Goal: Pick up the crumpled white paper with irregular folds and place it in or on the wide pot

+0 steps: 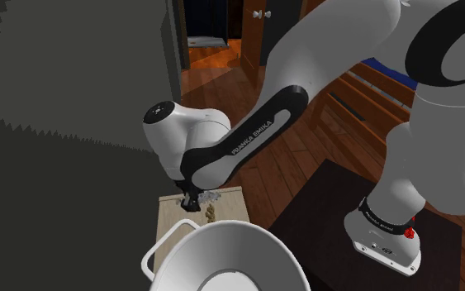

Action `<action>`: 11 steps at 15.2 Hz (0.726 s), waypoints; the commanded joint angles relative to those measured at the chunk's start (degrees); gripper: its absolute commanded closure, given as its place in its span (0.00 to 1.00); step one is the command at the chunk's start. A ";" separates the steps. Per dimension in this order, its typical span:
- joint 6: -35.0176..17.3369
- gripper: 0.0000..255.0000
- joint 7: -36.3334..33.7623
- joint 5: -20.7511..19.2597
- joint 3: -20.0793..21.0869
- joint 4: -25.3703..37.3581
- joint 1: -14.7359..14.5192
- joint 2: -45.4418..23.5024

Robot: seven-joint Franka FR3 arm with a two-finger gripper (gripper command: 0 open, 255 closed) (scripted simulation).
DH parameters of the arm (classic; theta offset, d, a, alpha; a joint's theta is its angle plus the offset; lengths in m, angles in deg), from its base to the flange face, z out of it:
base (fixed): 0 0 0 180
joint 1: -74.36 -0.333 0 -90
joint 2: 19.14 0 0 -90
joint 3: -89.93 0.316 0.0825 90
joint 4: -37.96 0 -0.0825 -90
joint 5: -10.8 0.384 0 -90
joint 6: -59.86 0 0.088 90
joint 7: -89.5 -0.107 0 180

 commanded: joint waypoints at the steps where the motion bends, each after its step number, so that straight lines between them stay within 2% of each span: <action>1: 1.28 1.00 0.17 0.17 0.07 0.24 0.03 1.02; 11: 7.76 1.00 1.01 0.91 0.32 2.53 0.13 5.27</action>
